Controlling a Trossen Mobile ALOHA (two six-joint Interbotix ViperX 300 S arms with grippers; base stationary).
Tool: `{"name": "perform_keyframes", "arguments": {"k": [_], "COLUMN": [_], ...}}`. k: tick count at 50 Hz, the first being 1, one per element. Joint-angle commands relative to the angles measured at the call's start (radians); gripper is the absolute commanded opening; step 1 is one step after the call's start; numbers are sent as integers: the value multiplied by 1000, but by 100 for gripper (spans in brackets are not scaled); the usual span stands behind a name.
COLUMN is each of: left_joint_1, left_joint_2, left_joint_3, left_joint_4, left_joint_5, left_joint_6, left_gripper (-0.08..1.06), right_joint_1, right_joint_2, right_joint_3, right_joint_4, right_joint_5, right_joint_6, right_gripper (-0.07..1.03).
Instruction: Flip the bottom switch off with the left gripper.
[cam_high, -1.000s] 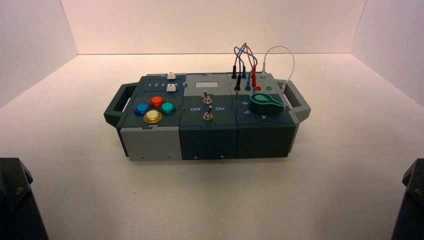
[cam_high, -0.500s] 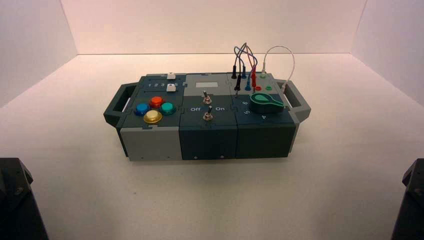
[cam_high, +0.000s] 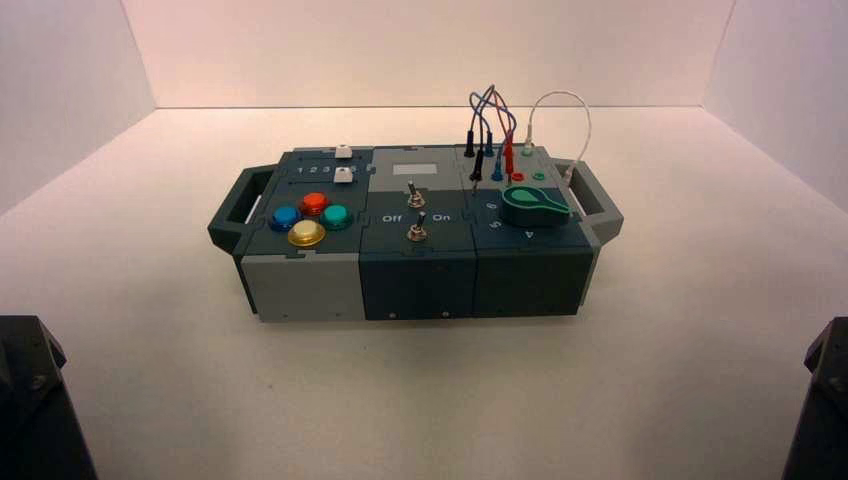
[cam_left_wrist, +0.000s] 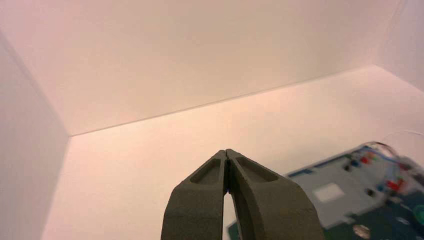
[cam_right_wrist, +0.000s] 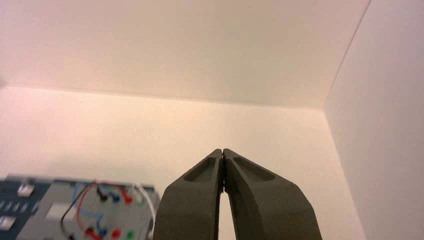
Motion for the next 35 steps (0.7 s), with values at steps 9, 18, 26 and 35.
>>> {"name": "perform_keyframes", "arguments": {"k": [9,18,26,35], "left_joint_1": [-98,-193,-284,-344], "left_joint_2": [114,233,337,407], "left_joint_3": [-213,-299,-357,-396], "left_joint_4": [-20,-20,-20,-18], "left_joint_5": [241,399,476,515], "left_joint_6": [-77,-135,-201,-302], "left_gripper": [-3,-3,-3,-3], "right_joint_1": [2,17,52,115], "right_joint_2": [41,84,138,222], "right_joint_3": [-135,-178,-213,-259], "right_joint_4": [6,11,48,69], "right_joint_5": [230,339,419,509], "right_joint_6": [-2,-5,-17,-20], "right_gripper": [-2,-2,-2,-2]}}
